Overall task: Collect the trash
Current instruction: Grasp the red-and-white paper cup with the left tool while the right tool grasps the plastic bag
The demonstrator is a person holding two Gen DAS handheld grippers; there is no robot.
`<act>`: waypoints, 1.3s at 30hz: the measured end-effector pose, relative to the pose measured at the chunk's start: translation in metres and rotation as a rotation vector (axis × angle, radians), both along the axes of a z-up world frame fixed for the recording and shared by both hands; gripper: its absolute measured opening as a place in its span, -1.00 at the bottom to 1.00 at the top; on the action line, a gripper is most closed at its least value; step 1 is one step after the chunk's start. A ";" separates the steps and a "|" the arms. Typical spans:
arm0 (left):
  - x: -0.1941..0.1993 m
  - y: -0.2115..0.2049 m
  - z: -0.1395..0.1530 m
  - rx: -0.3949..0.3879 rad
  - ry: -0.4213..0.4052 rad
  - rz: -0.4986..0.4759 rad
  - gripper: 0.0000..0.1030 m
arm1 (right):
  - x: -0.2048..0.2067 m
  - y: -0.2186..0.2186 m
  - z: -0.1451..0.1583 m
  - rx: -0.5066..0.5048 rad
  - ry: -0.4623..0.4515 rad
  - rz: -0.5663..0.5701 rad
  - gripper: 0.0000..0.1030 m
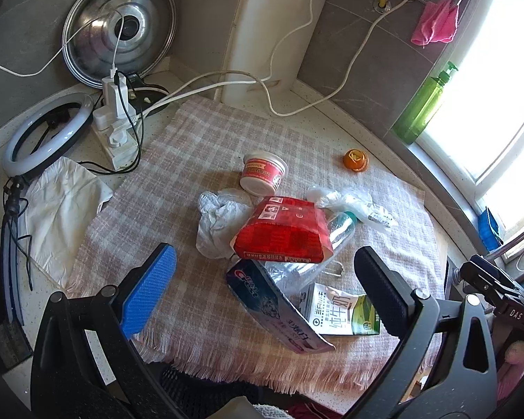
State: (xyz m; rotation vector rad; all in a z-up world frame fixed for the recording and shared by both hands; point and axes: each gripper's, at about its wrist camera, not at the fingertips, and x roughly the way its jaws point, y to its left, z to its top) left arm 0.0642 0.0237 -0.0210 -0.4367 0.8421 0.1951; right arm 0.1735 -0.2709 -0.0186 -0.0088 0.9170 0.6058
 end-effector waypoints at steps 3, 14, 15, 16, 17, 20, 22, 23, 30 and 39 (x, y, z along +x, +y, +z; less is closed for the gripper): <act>0.014 0.005 0.003 0.009 -0.003 -0.003 1.00 | 0.019 0.001 0.000 -0.002 0.011 0.035 0.99; 0.090 0.022 -0.003 0.060 0.072 -0.082 1.00 | 0.088 0.042 -0.019 -0.046 0.089 0.213 0.99; 0.098 0.024 -0.006 0.049 0.083 -0.095 1.00 | 0.093 0.047 -0.023 -0.049 0.103 0.226 0.99; 0.106 0.026 -0.009 0.033 0.099 -0.104 1.00 | 0.098 0.051 -0.026 -0.052 0.119 0.236 0.99; 0.114 0.028 -0.013 0.017 0.117 -0.110 1.00 | 0.103 0.055 -0.030 -0.053 0.133 0.246 0.99; 0.135 0.035 -0.028 -0.039 0.158 -0.122 1.00 | 0.116 0.067 -0.039 -0.070 0.165 0.273 0.99; 0.145 0.043 -0.040 -0.098 0.186 -0.121 1.00 | 0.122 0.075 -0.043 -0.079 0.179 0.297 0.99; 0.149 0.045 -0.044 -0.116 0.195 -0.111 0.97 | 0.126 0.079 -0.045 -0.084 0.185 0.309 0.99; 0.174 0.042 -0.067 -0.104 0.271 -0.154 0.51 | 0.147 0.109 -0.064 -0.139 0.233 0.376 0.99; 0.199 0.034 -0.088 -0.055 0.342 -0.202 0.51 | 0.155 0.148 -0.099 -0.290 0.243 0.485 0.99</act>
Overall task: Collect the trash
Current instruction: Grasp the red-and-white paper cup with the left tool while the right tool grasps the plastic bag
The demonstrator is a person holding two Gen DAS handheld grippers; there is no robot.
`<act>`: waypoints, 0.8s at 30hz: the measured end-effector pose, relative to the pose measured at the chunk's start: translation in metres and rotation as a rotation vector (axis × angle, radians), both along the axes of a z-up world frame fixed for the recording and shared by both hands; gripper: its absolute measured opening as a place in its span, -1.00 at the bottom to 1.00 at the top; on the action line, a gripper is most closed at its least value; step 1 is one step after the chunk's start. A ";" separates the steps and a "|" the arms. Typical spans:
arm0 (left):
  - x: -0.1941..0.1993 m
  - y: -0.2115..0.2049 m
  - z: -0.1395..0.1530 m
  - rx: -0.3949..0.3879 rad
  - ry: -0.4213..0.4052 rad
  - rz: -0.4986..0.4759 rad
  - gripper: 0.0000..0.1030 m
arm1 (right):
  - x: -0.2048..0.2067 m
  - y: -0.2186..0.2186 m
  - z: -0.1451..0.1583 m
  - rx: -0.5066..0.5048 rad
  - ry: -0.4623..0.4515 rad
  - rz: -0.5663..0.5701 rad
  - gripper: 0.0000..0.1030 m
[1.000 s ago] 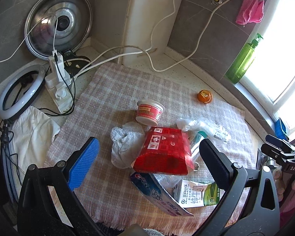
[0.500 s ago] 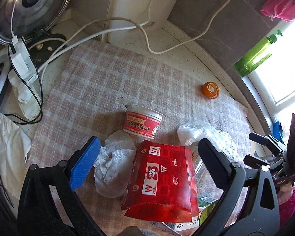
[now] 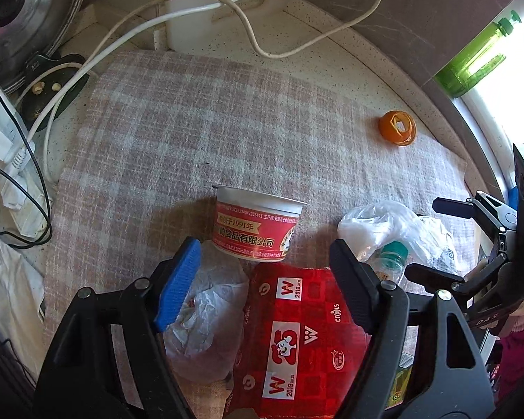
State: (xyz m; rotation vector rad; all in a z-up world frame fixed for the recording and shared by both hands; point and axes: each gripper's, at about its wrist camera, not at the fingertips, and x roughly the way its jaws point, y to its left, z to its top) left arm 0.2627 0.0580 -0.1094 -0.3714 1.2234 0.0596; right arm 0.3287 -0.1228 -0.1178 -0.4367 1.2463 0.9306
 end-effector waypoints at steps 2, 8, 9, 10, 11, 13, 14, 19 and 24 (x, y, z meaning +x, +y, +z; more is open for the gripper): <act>0.004 0.000 -0.005 0.002 0.013 -0.004 0.51 | 0.002 0.005 -0.007 -0.026 -0.006 0.008 0.99; 0.015 -0.004 -0.019 0.011 0.050 -0.023 0.47 | 0.013 0.006 -0.020 -0.047 0.020 0.004 0.75; 0.017 -0.005 -0.022 0.011 0.058 -0.028 0.37 | 0.015 0.006 -0.021 -0.046 0.026 0.004 0.70; 0.018 -0.005 -0.024 0.013 0.066 -0.030 0.30 | 0.016 0.006 -0.022 -0.047 0.031 0.004 0.67; 0.019 -0.006 -0.025 0.017 0.069 -0.030 0.28 | 0.018 0.006 -0.023 -0.050 0.033 0.005 0.59; 0.021 -0.006 -0.027 0.010 0.066 -0.026 0.11 | 0.019 0.006 -0.025 -0.055 0.041 0.006 0.45; 0.021 -0.006 -0.028 0.002 0.063 -0.021 0.12 | 0.018 0.006 -0.026 -0.053 0.050 0.005 0.37; 0.021 -0.003 -0.027 -0.013 0.038 -0.004 0.11 | 0.021 0.004 -0.028 -0.020 0.105 -0.014 -0.16; 0.017 0.005 -0.022 -0.030 0.006 0.023 0.11 | 0.024 -0.003 -0.025 0.016 0.123 -0.047 -0.64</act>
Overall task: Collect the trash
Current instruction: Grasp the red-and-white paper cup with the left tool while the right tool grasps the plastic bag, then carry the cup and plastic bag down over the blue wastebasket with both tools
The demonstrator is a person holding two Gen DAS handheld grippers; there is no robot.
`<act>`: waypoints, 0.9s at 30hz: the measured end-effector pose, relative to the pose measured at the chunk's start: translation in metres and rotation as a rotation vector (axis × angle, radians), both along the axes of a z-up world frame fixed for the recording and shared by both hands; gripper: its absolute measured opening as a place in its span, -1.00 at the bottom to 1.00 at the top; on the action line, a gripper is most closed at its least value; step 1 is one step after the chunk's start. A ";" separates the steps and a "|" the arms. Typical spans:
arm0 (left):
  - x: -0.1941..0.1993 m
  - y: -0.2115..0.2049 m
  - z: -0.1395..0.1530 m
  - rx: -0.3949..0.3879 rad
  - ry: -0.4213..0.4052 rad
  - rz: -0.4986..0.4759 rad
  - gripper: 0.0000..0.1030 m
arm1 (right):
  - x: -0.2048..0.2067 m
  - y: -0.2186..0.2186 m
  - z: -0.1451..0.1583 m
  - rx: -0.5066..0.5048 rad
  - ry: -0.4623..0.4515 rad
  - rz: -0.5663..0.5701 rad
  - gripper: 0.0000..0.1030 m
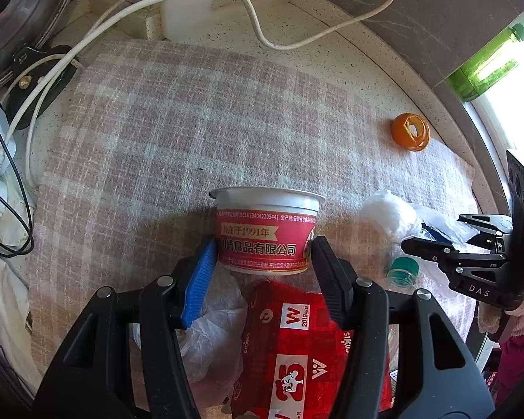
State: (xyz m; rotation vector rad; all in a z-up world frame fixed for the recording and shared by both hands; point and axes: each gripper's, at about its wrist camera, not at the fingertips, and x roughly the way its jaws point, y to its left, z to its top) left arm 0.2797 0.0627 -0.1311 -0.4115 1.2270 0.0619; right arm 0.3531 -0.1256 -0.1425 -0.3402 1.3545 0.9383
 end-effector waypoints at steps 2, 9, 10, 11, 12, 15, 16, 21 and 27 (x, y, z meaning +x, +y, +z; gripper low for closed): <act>-0.001 0.002 0.003 -0.005 -0.012 0.013 0.10 | 0.003 -0.006 0.003 0.025 0.009 -0.025 -0.68; -0.019 0.015 0.025 -0.014 -0.066 0.053 0.10 | 0.007 -0.026 0.025 0.099 -0.013 -0.101 -0.71; -0.022 0.016 0.029 -0.013 -0.075 0.059 0.10 | 0.006 -0.029 0.029 0.111 -0.017 -0.109 -0.71; -0.025 0.017 0.033 -0.010 -0.084 0.066 0.10 | 0.005 -0.032 0.033 0.123 -0.021 -0.116 -0.71; -0.028 0.018 0.037 -0.007 -0.093 0.072 0.10 | 0.004 -0.034 0.037 0.133 -0.026 -0.123 -0.71; -0.040 0.020 0.051 -0.001 -0.124 0.090 0.10 | 0.000 -0.038 0.049 0.159 -0.044 -0.137 -0.71; -0.046 0.021 0.055 0.000 -0.135 0.097 0.10 | -0.001 -0.041 0.053 0.171 -0.046 -0.141 -0.71; -0.080 0.025 0.075 -0.008 -0.183 0.142 0.10 | -0.015 -0.048 0.070 0.218 -0.051 -0.145 -0.71; -0.134 0.029 0.091 -0.026 -0.238 0.167 0.10 | -0.049 -0.053 0.090 0.259 -0.069 -0.133 -0.71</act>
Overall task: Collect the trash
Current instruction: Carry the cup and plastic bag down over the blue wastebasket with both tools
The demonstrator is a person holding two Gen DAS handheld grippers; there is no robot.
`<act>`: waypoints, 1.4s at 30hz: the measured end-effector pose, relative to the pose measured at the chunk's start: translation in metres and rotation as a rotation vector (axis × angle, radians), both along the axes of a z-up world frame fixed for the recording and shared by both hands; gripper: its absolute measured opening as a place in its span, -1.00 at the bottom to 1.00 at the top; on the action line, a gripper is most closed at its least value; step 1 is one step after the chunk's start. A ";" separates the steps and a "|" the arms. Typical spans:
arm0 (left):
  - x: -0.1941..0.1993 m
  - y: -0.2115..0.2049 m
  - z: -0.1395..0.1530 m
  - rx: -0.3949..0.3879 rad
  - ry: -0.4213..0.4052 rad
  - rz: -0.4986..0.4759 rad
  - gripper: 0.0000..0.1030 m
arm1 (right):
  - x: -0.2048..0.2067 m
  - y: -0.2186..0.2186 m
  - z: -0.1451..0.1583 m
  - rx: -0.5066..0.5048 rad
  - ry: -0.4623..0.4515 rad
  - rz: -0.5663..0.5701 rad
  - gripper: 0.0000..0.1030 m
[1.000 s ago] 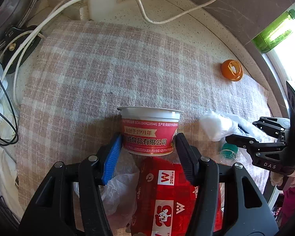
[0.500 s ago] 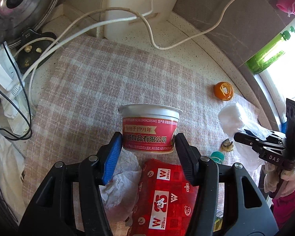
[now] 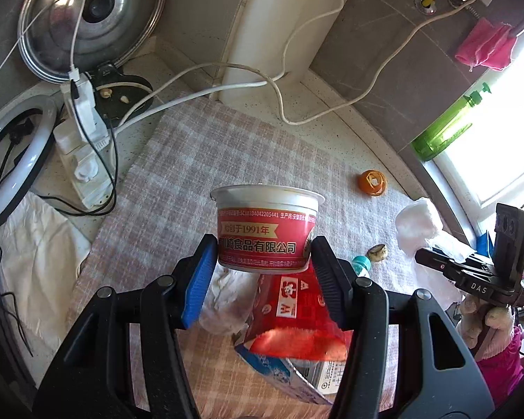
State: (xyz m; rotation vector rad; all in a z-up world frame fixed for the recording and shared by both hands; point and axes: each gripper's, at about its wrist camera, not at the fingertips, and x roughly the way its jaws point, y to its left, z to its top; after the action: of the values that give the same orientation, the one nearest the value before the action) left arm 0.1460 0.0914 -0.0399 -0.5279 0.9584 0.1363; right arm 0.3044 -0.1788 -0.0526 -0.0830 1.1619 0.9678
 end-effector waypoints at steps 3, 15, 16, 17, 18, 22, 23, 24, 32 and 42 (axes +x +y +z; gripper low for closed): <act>-0.028 0.000 0.005 -0.008 -0.019 -0.002 0.10 | -0.022 -0.004 0.008 0.013 -0.008 -0.001 -0.71; -0.143 -0.008 0.006 -0.026 -0.044 -0.044 0.10 | -0.133 -0.011 0.021 0.038 -0.002 -0.028 -0.71; -0.152 -0.009 0.004 -0.031 -0.044 -0.046 0.10 | -0.143 -0.011 0.021 0.039 0.002 -0.028 -0.71; -0.160 -0.010 0.001 -0.036 -0.042 -0.049 0.10 | -0.152 -0.011 0.020 0.040 0.008 -0.029 -0.71; -0.168 -0.011 -0.002 -0.041 -0.040 -0.053 0.10 | -0.162 -0.010 0.019 0.041 0.012 -0.029 -0.71; -0.199 -0.018 -0.017 -0.056 -0.026 -0.071 0.10 | -0.201 -0.007 0.013 0.029 0.011 -0.030 -0.71; -0.206 -0.020 -0.022 -0.062 -0.022 -0.077 0.10 | -0.210 -0.006 0.011 0.027 0.013 -0.031 -0.71; -0.214 -0.022 -0.026 -0.066 -0.018 -0.082 0.10 | -0.219 -0.005 0.008 0.026 0.018 -0.032 -0.71; -0.260 -0.036 -0.074 -0.122 0.040 -0.119 0.10 | -0.277 -0.004 -0.031 -0.014 0.081 -0.072 -0.71; -0.293 -0.060 -0.138 -0.136 0.156 -0.149 0.10 | -0.329 0.009 -0.093 -0.121 0.133 -0.074 -0.71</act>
State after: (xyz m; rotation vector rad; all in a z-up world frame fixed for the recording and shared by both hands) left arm -0.1473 0.0316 -0.1775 -0.5747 1.1615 -0.0219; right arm -0.0249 -0.1698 -0.1457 -0.0728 1.3373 0.8475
